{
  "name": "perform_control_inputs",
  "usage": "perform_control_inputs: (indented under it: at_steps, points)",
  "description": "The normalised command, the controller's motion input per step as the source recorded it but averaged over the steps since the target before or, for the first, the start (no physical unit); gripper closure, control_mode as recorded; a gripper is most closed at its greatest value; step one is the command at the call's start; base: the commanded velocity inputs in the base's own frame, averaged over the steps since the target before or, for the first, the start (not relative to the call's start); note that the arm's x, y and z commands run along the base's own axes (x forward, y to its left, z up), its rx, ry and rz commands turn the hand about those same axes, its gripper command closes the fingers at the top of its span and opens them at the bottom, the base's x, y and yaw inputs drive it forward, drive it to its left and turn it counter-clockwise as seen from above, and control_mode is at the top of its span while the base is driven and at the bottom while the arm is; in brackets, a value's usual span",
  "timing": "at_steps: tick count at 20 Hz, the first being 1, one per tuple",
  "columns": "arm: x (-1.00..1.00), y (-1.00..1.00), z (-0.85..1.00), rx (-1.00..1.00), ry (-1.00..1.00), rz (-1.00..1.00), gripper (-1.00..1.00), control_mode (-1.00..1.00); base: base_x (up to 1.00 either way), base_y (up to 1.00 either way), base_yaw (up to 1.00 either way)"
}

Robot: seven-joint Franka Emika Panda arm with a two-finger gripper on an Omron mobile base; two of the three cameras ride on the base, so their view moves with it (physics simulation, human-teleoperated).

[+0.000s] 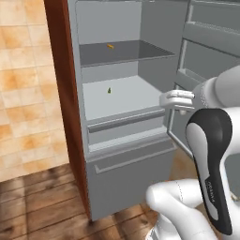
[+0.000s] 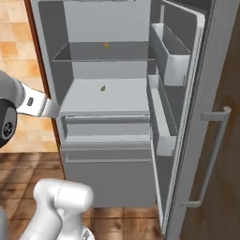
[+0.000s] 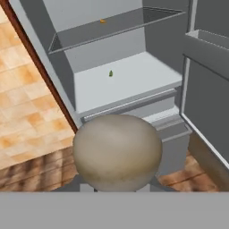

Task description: Transport the chicken drumstick and mushroom to the fridge. Place the chicken drumstick on the rack containing meat and place the mushroom on the rack containing the vegetable, ensuring meats and vegetables are on different racks.

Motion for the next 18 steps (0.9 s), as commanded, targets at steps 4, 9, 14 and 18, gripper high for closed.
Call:
perform_control_inputs:
  at_steps: [4, 9, 14, 18]
  points:
    - [0.0, 0.0, 0.0, 0.0, 0.0, 0.0, 1.0, 1.0, 0.98, -0.28, 0.02]
    - [0.0, 0.0, 0.0, 0.0, 0.0, 0.0, 1.0, 1.0, 0.99, 0.06, 0.0]
    - [0.0, 0.0, 0.0, 0.0, 0.0, 0.0, 1.0, 1.0, 0.8, -0.02, 0.01]
    - [0.0, 0.0, 0.0, 0.0, 0.0, 0.0, 1.0, 1.0, 0.26, -0.03, 0.12]
